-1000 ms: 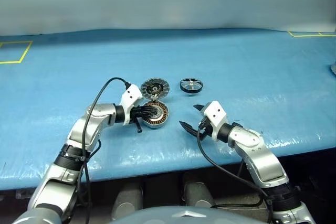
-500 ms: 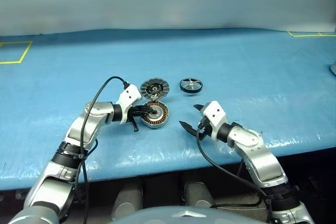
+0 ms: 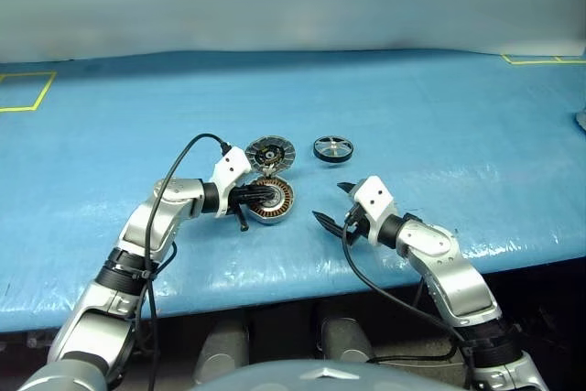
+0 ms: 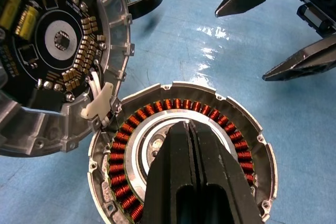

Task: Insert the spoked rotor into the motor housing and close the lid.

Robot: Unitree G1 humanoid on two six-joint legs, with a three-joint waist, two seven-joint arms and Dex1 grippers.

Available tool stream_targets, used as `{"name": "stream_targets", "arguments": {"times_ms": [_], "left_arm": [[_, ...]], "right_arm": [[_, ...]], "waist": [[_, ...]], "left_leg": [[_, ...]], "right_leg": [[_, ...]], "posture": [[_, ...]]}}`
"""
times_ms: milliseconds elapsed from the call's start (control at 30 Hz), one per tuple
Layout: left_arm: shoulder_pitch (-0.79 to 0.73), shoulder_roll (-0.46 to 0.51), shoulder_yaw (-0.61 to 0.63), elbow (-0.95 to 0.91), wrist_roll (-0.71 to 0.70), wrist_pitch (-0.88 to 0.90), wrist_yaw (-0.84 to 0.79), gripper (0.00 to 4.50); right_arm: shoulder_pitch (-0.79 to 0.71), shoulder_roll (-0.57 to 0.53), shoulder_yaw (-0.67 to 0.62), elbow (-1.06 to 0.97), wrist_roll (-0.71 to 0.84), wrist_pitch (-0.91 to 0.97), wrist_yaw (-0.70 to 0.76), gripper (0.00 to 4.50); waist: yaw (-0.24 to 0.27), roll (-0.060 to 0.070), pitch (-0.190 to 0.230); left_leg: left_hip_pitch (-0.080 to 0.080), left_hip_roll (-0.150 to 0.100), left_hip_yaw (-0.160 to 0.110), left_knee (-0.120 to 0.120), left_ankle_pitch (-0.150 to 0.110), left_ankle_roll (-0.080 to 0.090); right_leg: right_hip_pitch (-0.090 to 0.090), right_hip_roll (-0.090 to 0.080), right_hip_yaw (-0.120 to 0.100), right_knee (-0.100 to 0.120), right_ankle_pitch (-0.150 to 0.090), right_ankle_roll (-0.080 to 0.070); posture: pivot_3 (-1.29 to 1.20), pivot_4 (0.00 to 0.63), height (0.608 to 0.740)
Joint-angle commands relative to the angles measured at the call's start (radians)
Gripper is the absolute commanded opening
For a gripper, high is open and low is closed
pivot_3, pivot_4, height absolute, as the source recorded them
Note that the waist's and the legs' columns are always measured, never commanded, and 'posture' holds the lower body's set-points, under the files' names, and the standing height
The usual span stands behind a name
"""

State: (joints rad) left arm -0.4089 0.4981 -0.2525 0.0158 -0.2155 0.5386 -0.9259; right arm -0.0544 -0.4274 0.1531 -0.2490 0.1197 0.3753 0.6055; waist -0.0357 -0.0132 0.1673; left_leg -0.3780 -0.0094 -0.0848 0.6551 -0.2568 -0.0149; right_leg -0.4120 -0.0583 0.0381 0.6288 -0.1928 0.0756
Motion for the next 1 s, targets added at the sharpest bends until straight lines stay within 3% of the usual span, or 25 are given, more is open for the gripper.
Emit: {"name": "stream_targets", "arguments": {"times_ms": [33, 433, 733, 1000], "left_arm": [[0.006, 0.011, -0.011, -0.025, -0.005, 0.009, -0.023, 0.04], [0.031, 0.019, -0.031, -0.021, 0.03, 0.011, -0.003, 0.04], [0.034, -0.05, 0.16, -0.11, -0.133, 0.031, 0.053, 0.04], [0.126, 0.012, 0.16, -0.223, -0.143, 0.044, 0.054, 0.04]], "right_arm": [[-0.001, 0.002, -0.004, -0.027, 0.001, -0.022, -0.005, 4.5], [-0.001, 0.009, -0.004, -0.022, -0.002, -0.024, -0.015, 4.5], [-0.017, 0.034, -0.035, -0.03, 0.026, -0.03, -0.037, 4.5], [-0.072, 0.057, -0.058, 0.002, 0.016, -0.011, -0.075, 4.5]], "waist": [[0.0, 0.0, 0.0], [0.0, 0.001, -0.001], [0.0, 0.001, -0.001], [-0.002, 0.001, -0.001]], "left_leg": [[0.0, 0.0, 0.0, 0.0, 0.0, 0.0], [0.001, 0.0, 0.0, 0.0, 0.0, 0.0], [0.001, 0.0, 0.0, 0.001, 0.0, 0.0], [0.001, 0.0, 0.0, 0.0, 0.0, 0.0]], "right_leg": [[0.0, 0.0, 0.0, 0.0, 0.0, 0.0], [0.001, 0.0, 0.0, 0.0, 0.0, 0.0], [0.001, 0.0, 0.0, 0.0, 0.0, 0.0], [0.0, 0.0, 0.001, 0.0, 0.0, 0.0]], "posture": [[0.0, 0.15, 0.74], [0.0, 0.15, 0.74], [0.0, 0.15, 0.74], [0.0, 0.15, 0.74]]}}
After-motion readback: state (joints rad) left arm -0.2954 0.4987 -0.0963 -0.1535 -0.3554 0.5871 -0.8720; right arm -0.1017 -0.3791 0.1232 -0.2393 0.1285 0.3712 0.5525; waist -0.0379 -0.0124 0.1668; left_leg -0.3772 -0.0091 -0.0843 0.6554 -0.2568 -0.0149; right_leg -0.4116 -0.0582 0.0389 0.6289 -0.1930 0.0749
